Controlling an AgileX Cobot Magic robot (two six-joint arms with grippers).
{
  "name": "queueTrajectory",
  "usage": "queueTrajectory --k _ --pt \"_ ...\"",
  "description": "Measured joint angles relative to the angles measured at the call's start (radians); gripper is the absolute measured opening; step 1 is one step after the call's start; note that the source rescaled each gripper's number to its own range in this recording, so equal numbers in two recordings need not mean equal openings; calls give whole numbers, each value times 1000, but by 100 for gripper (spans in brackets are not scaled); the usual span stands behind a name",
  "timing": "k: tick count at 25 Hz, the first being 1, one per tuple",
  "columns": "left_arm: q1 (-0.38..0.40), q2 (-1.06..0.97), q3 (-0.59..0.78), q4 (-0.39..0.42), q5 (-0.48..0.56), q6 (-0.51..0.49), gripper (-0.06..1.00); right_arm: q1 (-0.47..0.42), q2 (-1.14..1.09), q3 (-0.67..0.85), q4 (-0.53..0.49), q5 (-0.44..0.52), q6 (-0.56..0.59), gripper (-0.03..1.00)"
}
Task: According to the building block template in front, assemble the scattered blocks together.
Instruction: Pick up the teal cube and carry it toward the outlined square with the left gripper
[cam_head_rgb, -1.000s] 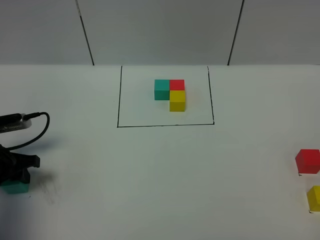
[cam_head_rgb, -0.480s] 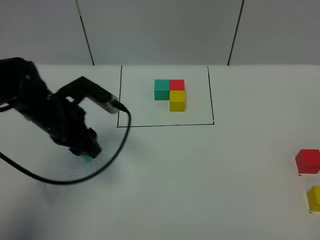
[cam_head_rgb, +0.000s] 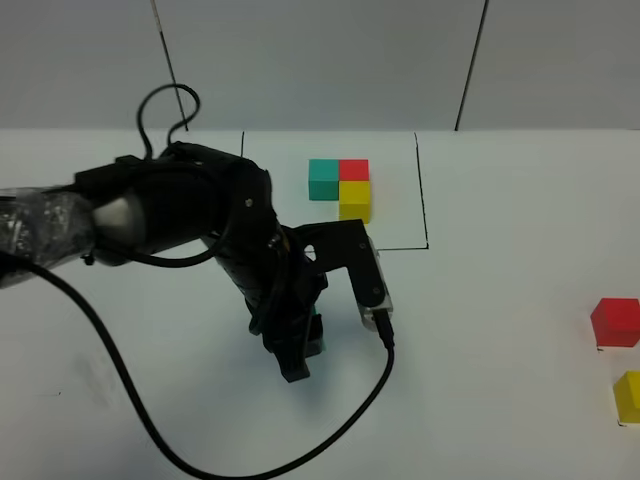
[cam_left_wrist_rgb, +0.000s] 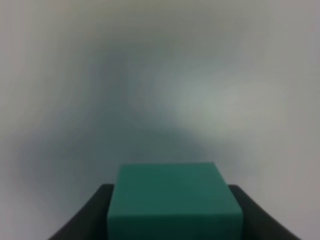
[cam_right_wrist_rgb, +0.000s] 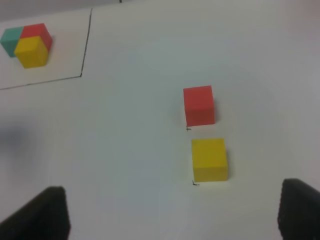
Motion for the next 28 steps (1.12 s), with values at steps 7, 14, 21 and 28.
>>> queueTrajectory --k 7,14,21,28 --pt "-9 113 -50 93 22 -14 0 0 0 0 0 0 0 71" --pt "-9 145 -50 160 -32 50 0 0 0 0 0 0 0 71" --pt "-9 152 -53 160 -82 108 0 0 0 0 0 0 0 71" --pt "-9 182 -57 157 -83 110 0 0 0 0 0 0 0 71"
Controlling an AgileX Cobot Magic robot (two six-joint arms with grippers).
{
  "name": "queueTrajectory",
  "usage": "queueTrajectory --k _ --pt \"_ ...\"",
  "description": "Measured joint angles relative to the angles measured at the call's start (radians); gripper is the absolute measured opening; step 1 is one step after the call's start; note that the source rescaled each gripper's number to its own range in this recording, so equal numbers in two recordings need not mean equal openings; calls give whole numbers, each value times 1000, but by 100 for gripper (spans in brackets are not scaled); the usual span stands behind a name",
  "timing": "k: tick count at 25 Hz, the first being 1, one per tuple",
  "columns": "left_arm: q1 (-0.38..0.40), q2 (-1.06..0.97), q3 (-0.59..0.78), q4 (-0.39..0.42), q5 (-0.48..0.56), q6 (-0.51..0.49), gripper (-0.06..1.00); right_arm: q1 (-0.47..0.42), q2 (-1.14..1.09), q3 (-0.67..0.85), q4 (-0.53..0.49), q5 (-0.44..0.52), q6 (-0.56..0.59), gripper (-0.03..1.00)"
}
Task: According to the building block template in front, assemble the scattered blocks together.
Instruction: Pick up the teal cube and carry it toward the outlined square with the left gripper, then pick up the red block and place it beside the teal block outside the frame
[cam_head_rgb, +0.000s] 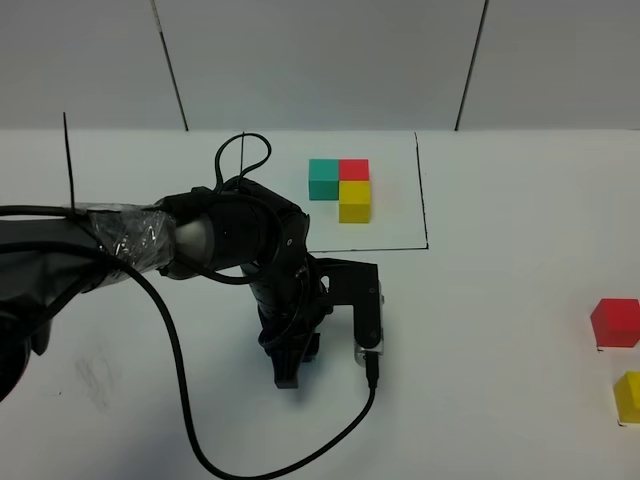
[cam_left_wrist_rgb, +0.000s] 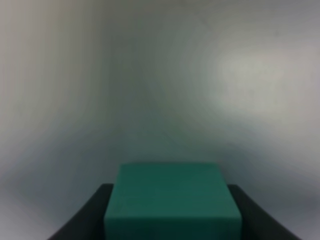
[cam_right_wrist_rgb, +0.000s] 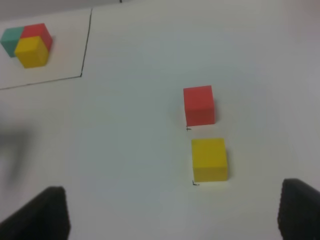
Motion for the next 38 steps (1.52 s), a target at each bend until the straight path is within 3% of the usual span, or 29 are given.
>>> queueTrajectory --k 13,15,16,22,25,28,31,35,38 --pt "0 3 -1 0 0 0 0 0 0 0 0 0 0 71" --pt "0 3 -1 0 1 -8 4 0 0 0 0 0 0 71" --pt "0 6 -1 0 4 -16 10 0 0 0 0 0 0 71" --pt "0 -28 0 2 17 -86 79 0 0 0 0 0 0 71" --pt "0 -106 0 2 19 -98 95 0 0 0 0 0 0 71" --pt "0 -203 0 15 27 -139 100 0 0 0 0 0 0 71" --pt "2 -308 0 111 38 -330 100 0 0 0 0 0 0 71" --pt "45 -436 0 392 106 -728 100 0 0 0 0 0 0 71" --pt "100 -514 0 600 268 -1028 100 0 0 0 0 0 0 71"
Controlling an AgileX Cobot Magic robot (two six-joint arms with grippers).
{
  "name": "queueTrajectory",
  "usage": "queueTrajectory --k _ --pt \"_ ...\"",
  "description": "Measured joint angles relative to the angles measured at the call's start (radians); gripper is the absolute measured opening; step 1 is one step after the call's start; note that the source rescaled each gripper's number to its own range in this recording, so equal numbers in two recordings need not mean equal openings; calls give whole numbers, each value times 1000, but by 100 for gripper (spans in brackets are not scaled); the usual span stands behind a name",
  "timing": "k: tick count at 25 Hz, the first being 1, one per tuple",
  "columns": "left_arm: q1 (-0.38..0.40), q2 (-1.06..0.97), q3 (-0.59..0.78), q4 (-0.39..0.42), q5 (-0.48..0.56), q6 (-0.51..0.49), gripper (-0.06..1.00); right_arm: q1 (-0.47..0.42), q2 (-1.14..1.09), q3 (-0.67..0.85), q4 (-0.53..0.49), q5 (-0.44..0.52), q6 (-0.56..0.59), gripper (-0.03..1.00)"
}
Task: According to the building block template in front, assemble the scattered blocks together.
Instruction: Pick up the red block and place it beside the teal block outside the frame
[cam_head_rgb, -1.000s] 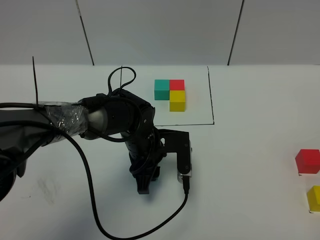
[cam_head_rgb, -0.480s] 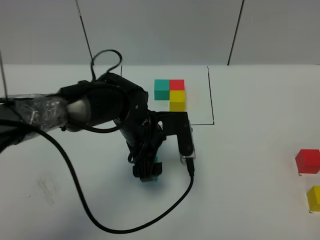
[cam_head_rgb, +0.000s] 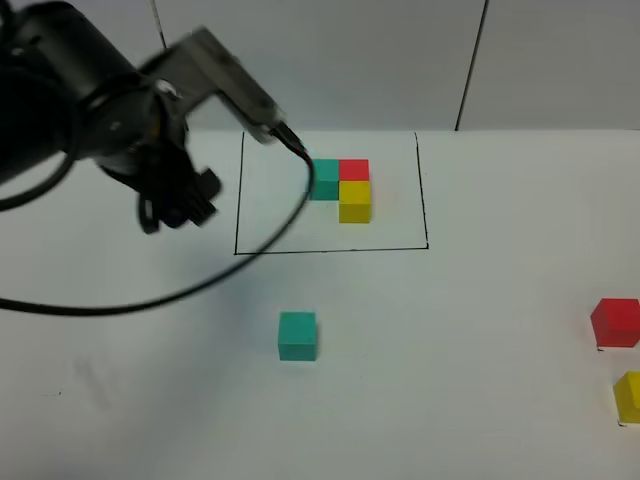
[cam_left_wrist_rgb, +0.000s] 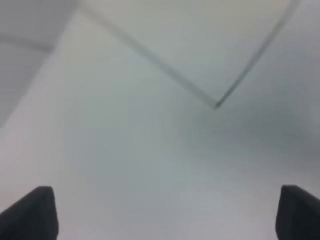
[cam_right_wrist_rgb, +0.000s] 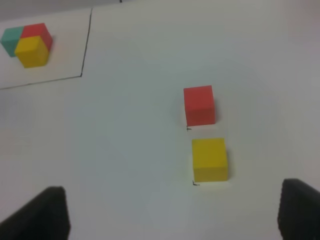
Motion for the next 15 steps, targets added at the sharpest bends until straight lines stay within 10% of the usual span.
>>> queueTrajectory --k 4,15 --pt "76 -86 0 133 245 -165 97 0 0 0 0 0 0 71" --pt "166 -503 10 71 263 -220 95 0 0 0 0 0 0 71"
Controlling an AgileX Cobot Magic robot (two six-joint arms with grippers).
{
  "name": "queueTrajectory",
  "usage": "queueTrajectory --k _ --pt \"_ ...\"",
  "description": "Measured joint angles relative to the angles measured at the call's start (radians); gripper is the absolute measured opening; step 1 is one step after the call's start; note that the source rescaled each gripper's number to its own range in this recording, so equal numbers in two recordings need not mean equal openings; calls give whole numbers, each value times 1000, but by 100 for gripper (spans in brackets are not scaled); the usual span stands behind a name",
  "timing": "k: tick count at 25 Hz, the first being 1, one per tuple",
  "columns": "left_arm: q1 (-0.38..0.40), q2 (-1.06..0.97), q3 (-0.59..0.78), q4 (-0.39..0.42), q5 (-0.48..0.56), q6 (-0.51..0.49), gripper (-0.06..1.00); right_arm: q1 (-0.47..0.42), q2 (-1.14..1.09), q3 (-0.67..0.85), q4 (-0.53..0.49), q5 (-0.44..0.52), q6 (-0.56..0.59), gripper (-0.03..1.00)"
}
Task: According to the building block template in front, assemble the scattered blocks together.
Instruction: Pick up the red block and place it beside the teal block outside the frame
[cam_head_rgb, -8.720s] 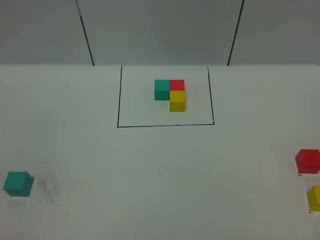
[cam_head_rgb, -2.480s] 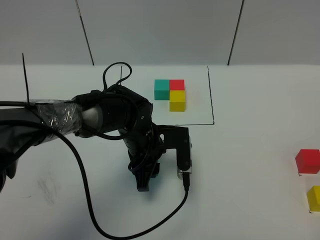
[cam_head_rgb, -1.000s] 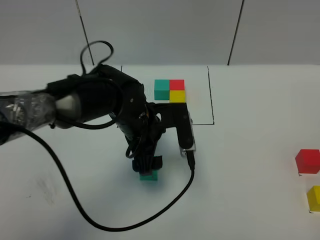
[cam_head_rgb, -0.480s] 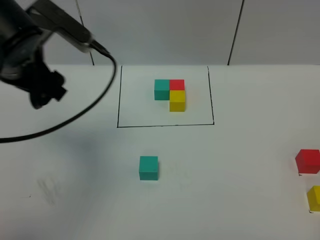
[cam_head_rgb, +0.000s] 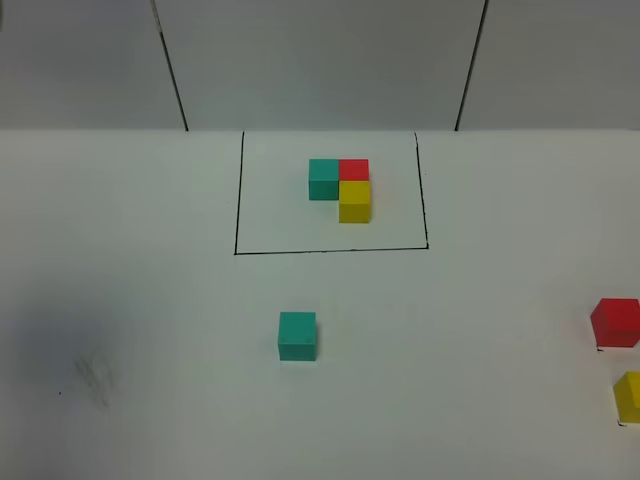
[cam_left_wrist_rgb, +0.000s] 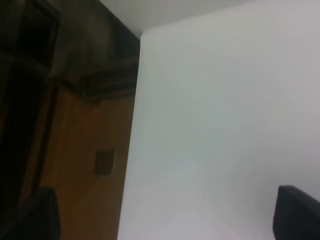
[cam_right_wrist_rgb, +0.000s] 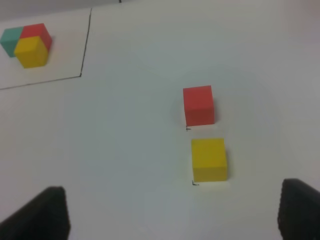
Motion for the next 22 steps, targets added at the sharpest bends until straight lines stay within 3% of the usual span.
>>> queueTrajectory --k 5,10,13,22 --pt "0 -236 13 -185 -1 18 95 0 0 0 0 0 0 71" --pt "0 -490 126 -372 -49 174 94 0 0 0 0 0 0 71" --pt "0 -634 221 -463 -110 218 93 0 0 0 0 0 0 71" --pt "0 -912 519 -539 -157 206 92 0 0 0 0 0 0 71"
